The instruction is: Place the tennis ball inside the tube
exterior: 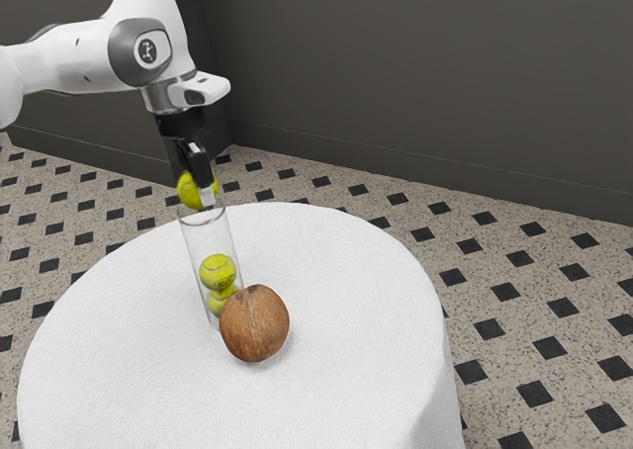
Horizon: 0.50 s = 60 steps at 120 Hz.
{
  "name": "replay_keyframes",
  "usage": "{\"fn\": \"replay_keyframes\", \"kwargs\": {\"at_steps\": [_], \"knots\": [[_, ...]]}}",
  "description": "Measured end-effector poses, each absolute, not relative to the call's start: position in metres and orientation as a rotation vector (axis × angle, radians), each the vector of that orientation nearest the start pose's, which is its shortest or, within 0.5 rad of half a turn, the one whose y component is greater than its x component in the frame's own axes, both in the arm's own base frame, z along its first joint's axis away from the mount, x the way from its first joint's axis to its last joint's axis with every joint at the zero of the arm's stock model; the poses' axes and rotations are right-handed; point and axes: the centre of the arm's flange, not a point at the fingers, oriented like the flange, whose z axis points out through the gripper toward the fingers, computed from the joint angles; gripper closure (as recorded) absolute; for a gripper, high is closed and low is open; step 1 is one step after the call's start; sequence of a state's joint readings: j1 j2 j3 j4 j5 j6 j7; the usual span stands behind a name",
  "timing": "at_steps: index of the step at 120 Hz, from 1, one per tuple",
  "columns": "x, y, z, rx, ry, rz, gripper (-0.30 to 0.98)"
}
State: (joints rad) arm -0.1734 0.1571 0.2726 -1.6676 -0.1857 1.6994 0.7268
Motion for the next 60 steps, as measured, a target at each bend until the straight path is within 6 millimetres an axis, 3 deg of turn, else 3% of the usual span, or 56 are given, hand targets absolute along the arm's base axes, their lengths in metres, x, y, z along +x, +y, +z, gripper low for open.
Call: {"fn": "replay_keyframes", "kwargs": {"at_steps": [27, 60], "knots": [[0.593, 0.032, 0.510, -3.186, 0.915, 0.079, 0.07], [0.555, 0.045, 0.578, -3.113, 0.774, 0.047, 0.02]]}}
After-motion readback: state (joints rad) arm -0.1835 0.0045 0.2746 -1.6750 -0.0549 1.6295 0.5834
